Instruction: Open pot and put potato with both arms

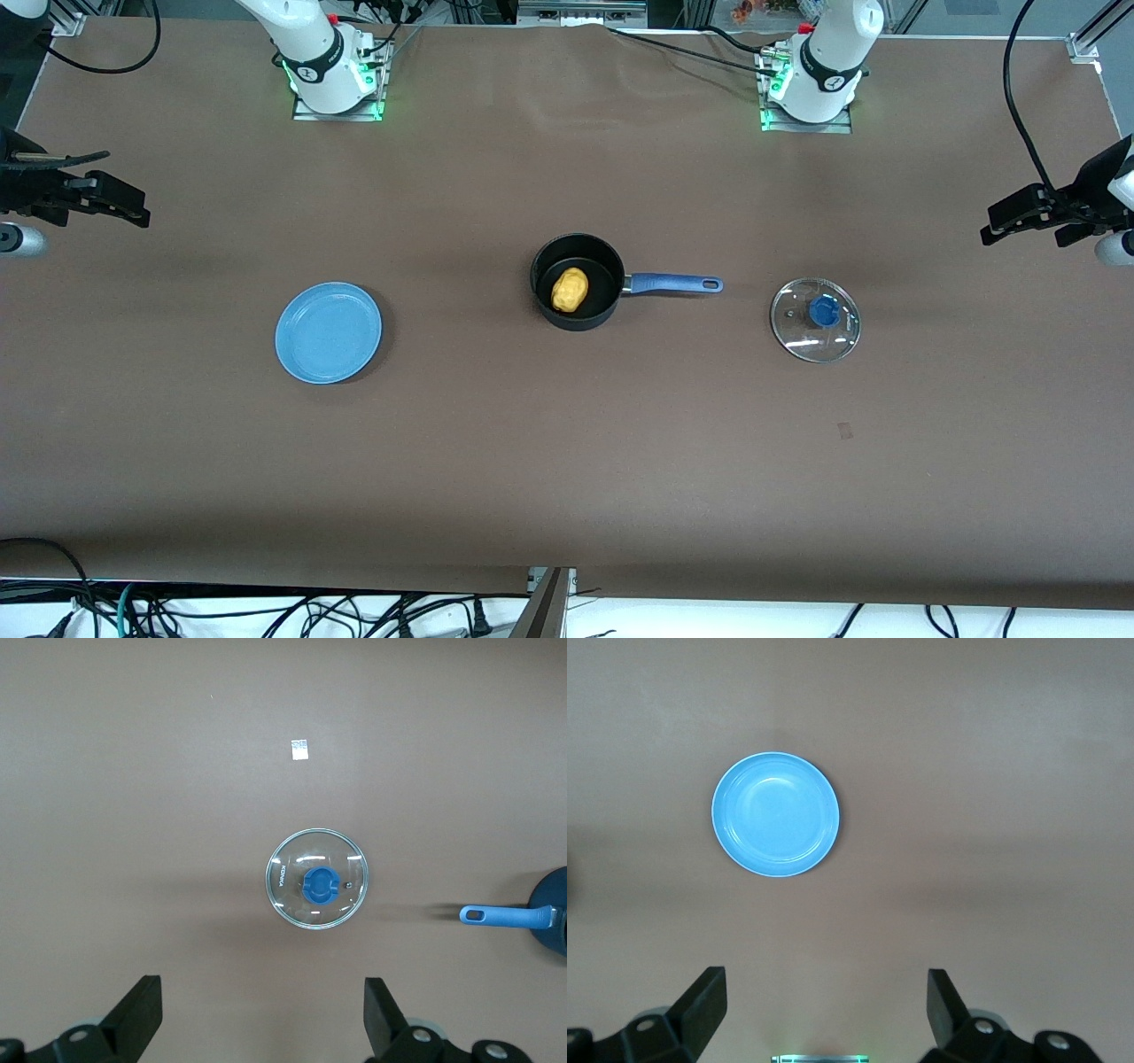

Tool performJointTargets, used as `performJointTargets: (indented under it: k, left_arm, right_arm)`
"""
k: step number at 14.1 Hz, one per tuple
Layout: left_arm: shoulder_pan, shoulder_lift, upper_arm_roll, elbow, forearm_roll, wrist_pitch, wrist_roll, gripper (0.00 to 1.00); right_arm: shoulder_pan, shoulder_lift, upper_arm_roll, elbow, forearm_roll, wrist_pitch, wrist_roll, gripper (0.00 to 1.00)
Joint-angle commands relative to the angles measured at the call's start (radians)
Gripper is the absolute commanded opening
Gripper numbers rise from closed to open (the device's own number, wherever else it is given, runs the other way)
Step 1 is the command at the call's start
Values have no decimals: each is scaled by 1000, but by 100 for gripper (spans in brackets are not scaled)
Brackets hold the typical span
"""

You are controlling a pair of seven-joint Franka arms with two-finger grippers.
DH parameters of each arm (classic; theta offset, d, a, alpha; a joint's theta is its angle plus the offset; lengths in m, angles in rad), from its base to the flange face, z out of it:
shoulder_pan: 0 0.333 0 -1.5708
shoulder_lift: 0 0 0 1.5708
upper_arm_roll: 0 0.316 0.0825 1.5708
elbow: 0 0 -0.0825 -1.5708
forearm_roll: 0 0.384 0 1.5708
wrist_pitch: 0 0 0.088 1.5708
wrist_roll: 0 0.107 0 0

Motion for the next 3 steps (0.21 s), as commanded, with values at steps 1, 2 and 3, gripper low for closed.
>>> performJointTargets:
  k: [1,2,3]
  left_arm:
    - [1,11,-3,31,2,-23,-11,100]
    - [1,11,-3,31,2,-23,-11,100]
    - [1,11,-3,29,2,-23,-11,100]
  right_arm:
    - [-9,0,3,10,1,0,-10,100]
    - [-9,0,2,10,1,0,-12,100]
    - [-9,0,2,10,1,0,-12,100]
